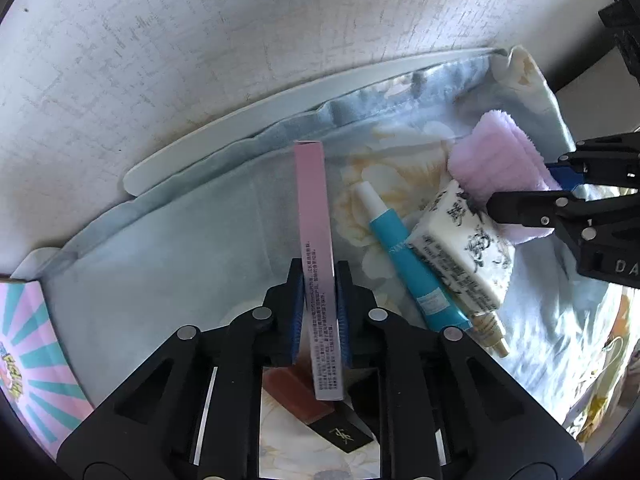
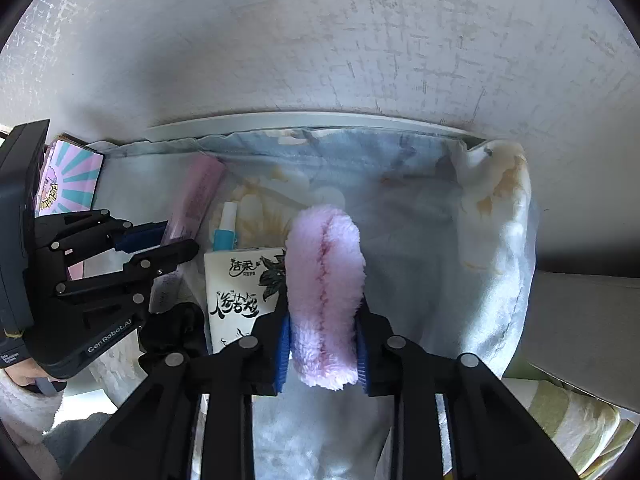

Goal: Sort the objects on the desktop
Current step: 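Grasp the slim pink box with the left tool while the right tool grasps the pink wristband, then carry pink box and wristband into the cardboard box and open both tools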

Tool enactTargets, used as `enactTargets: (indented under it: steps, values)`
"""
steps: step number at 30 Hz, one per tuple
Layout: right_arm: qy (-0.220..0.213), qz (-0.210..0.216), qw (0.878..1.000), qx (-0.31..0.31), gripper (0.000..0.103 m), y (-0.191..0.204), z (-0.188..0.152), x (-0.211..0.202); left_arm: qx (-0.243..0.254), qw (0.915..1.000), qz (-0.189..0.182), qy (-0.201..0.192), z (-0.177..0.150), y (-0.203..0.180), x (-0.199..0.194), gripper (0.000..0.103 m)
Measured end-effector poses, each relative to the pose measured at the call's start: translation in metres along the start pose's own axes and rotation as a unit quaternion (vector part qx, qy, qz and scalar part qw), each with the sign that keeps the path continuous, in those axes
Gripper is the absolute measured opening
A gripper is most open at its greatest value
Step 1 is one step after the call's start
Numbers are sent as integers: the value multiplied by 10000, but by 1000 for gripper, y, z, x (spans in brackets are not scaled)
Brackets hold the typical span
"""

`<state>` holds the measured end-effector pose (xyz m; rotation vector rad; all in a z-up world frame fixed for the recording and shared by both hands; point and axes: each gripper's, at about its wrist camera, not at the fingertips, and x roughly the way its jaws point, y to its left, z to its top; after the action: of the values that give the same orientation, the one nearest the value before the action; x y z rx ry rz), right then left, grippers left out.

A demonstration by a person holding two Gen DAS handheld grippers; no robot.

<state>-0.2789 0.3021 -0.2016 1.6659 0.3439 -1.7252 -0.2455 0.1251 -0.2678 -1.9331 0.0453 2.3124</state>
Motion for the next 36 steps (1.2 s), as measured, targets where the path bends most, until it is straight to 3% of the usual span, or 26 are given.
enactTargets:
  steps: [11, 18, 23, 31, 36]
  values:
    - [-65, -324, 9994, 64, 24, 10, -13, -46, 194, 9987, -74, -465, -7, 1, -71, 12]
    - [-167, -702, 9970, -294, 24, 46, -27, -102, 319, 9963, -65, -799, -22, 9, -133, 12]
    - [-273, -865, 9943, -564, 24, 82, -11, -128, 219, 9950, 4, -972, -23, 20, -169, 12]
    - [-332, -866, 9888, -1168, 24, 161, 9, -130, -280, 9913, 211, -1271, -63, 88, -206, 12]
    - [-300, -778, 9826, -1657, 24, 212, 24, -123, -761, 9852, 634, -1395, -98, 134, -222, 12]
